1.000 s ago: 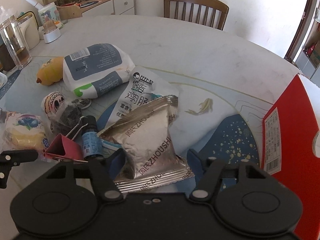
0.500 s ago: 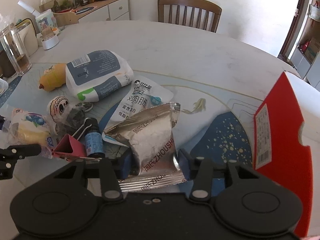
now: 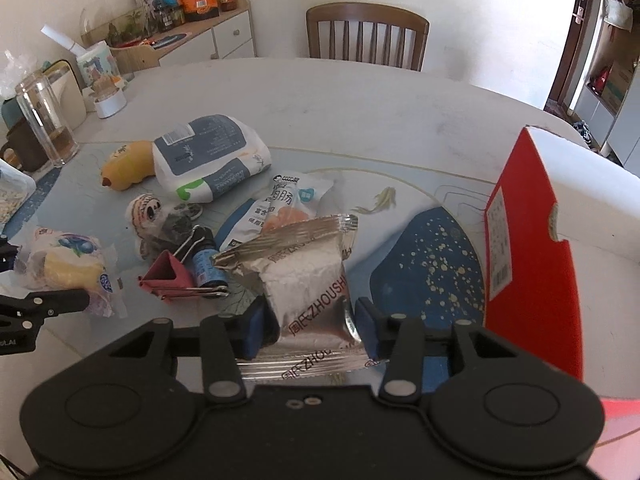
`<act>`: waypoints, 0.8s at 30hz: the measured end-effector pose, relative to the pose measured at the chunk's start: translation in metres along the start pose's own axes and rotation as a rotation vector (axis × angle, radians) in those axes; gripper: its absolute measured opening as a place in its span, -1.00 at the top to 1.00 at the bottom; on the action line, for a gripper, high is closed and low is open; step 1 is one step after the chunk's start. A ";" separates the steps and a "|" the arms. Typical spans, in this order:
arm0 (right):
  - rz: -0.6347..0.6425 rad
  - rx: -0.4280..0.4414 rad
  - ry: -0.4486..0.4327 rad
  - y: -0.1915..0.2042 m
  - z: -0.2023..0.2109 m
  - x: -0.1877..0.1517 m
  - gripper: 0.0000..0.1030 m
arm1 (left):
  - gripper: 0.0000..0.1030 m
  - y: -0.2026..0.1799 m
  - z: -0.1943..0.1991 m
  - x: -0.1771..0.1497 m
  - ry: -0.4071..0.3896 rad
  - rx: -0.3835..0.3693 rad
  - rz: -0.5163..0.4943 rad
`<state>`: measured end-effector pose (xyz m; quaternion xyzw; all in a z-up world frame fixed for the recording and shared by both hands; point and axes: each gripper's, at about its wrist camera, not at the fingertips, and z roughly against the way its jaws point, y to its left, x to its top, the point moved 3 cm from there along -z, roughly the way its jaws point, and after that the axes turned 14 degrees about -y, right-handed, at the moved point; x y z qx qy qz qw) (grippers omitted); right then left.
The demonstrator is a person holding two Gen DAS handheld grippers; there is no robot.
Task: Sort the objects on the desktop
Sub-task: 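Close the left tool on the bun bag while the right tool closes on the silver packet, then carry the bun bag with the left tool into the red box while the right tool carries the silver packet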
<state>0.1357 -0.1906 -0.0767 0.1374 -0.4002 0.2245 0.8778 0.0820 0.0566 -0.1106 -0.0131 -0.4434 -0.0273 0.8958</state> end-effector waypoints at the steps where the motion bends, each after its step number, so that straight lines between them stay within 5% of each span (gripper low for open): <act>1: -0.007 -0.001 -0.003 -0.001 0.003 -0.001 0.13 | 0.04 -0.002 0.002 0.001 -0.004 -0.002 -0.001; 24: -0.146 -0.045 -0.109 -0.043 0.097 0.010 0.14 | 0.04 -0.093 0.032 0.076 -0.119 -0.161 -0.117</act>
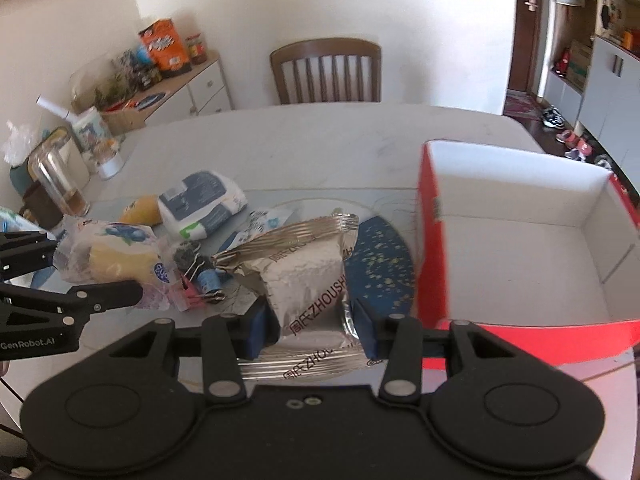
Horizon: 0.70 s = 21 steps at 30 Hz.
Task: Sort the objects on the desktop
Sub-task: 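Carry the bun bag with the left tool into the red box while the right tool carries the silver packet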
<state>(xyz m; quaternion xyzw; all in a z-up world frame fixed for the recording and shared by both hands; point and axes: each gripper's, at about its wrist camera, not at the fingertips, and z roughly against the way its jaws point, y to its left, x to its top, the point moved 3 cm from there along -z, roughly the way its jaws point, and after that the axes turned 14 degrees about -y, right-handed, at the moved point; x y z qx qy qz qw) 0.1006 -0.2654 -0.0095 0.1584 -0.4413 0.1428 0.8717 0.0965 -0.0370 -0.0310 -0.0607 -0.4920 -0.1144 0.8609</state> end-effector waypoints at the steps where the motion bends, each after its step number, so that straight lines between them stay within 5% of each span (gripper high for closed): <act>1: -0.006 -0.006 -0.007 -0.003 0.003 0.001 0.14 | 0.04 -0.005 0.000 0.004 -0.005 -0.013 -0.007; 21: -0.094 -0.147 -0.105 -0.097 0.038 0.017 0.14 | 0.04 -0.117 -0.044 0.076 -0.078 -0.210 -0.178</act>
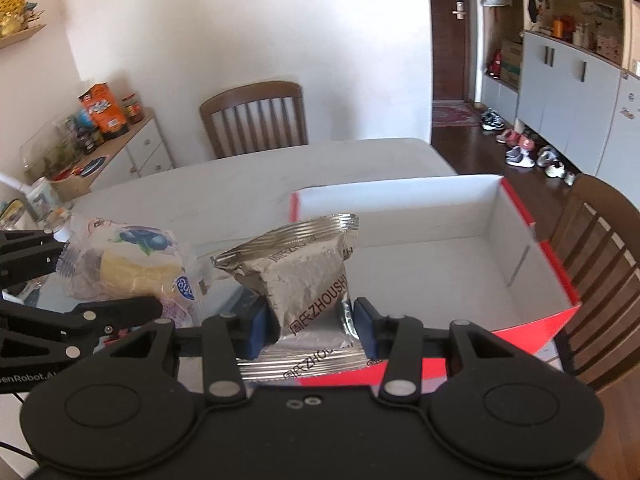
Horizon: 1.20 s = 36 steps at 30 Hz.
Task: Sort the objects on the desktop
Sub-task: 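Carry the bun bag with the left tool into the red box while the right tool carries the silver packet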
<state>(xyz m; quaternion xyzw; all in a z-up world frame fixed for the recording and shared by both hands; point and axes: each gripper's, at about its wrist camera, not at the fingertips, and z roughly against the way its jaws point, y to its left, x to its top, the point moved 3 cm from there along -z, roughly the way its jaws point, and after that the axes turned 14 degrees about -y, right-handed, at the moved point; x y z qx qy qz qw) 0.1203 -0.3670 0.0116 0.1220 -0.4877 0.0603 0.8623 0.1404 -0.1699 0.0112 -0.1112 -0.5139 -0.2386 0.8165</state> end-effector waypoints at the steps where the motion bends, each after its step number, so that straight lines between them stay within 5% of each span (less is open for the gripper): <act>1: -0.001 -0.007 -0.002 -0.007 0.000 0.001 0.14 | 0.04 -0.004 -0.005 0.003 0.001 -0.005 -0.005; 16: 0.040 -0.070 0.010 -0.072 -0.032 0.014 0.14 | 0.04 -0.035 -0.085 0.019 0.073 -0.023 -0.074; 36: 0.093 -0.067 0.186 -0.114 -0.100 -0.015 0.14 | 0.04 -0.053 -0.191 0.003 0.329 -0.095 -0.081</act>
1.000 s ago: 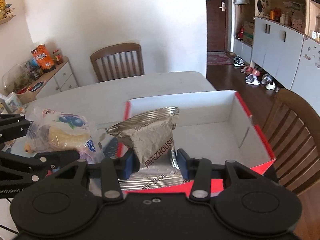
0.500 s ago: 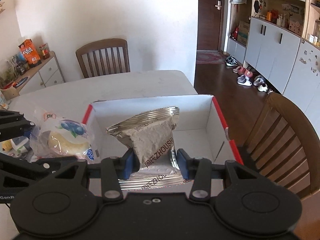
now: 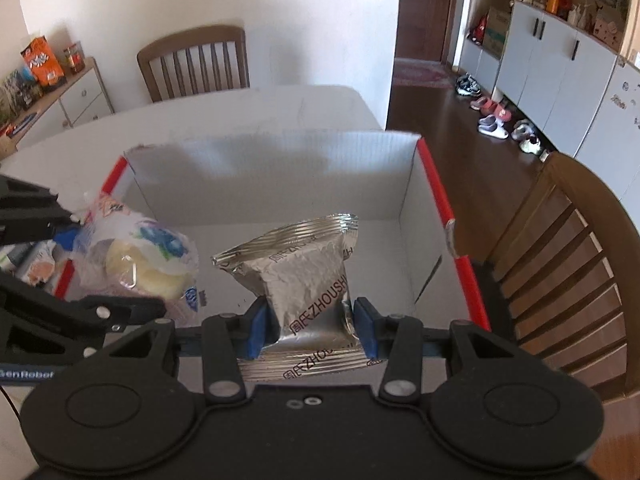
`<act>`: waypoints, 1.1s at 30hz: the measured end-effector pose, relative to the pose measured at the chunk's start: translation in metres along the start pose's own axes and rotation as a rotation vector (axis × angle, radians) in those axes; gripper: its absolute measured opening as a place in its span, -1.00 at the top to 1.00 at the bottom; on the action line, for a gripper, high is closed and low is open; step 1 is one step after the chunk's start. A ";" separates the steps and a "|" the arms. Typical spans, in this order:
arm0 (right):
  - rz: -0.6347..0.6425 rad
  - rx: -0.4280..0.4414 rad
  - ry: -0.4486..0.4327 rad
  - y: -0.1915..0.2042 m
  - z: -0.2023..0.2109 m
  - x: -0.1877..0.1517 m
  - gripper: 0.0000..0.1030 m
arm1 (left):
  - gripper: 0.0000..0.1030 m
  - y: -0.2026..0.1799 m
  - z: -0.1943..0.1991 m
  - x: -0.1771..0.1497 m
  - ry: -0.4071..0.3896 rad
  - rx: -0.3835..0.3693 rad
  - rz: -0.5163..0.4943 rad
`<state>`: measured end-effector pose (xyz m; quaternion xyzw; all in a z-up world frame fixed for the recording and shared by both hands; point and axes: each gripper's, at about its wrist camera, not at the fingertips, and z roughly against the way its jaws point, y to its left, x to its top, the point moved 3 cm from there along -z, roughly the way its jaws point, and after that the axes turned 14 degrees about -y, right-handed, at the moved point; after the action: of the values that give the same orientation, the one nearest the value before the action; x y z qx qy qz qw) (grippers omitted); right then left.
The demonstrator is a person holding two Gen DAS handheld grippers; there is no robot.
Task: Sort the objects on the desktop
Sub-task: 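Carry the bun bag with the left tool into the red box while the right tool carries the silver packet, then open the left tool to drop the bun bag while the right tool releases the silver packet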
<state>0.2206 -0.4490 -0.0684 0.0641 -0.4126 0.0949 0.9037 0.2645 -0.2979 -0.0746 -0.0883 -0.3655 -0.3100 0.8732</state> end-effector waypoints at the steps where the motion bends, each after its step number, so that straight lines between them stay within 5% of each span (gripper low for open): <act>1: 0.012 0.001 0.009 0.001 -0.003 -0.002 0.14 | 0.04 0.000 -0.004 -0.001 0.015 -0.002 -0.004; 21: 0.051 -0.030 0.188 -0.003 -0.045 -0.024 0.13 | 0.02 -0.007 -0.043 -0.015 0.177 -0.079 0.014; 33: 0.011 -0.019 0.183 -0.012 -0.043 -0.018 -0.06 | 0.02 -0.006 -0.050 -0.008 0.192 -0.088 0.033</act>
<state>0.2432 -0.4548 -0.1110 0.0444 -0.3294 0.1013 0.9377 0.2858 -0.3182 -0.1162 -0.1027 -0.2648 -0.3183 0.9045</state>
